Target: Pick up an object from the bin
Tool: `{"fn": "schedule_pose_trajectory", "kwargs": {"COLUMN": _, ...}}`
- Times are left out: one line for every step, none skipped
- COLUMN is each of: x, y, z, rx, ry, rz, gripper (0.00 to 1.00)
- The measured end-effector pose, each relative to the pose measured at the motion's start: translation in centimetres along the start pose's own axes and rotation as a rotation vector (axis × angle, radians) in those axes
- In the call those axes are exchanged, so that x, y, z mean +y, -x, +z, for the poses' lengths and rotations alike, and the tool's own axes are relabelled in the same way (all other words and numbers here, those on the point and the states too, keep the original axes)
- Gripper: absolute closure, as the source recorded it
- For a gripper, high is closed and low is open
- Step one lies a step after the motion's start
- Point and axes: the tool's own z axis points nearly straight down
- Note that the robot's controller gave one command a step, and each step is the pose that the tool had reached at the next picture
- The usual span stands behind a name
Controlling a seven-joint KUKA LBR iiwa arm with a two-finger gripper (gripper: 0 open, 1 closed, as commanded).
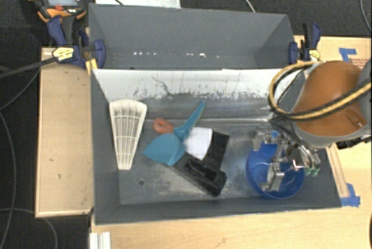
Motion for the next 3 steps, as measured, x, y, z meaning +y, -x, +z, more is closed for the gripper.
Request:
{"fn": "schedule_pose_trajectory", "kwargs": {"x": 0.0, "y": 0.2, "z": -0.4, "rx": -0.009, "ry": -0.001, "rz": -0.003, "gripper": 0.0}}
{"fn": "schedule_pose_trajectory", "kwargs": {"x": 3.6, "y": 2.2, "z": 8.8, "rx": -0.025, "ry": -0.003, "rz": -0.351, "gripper": 1.0}}
{"fn": "schedule_pose_trajectory", "kwargs": {"x": 3.6, "y": 2.3, "z": 8.8, "rx": -0.025, "ry": -0.003, "rz": -0.353, "gripper": 1.0}}
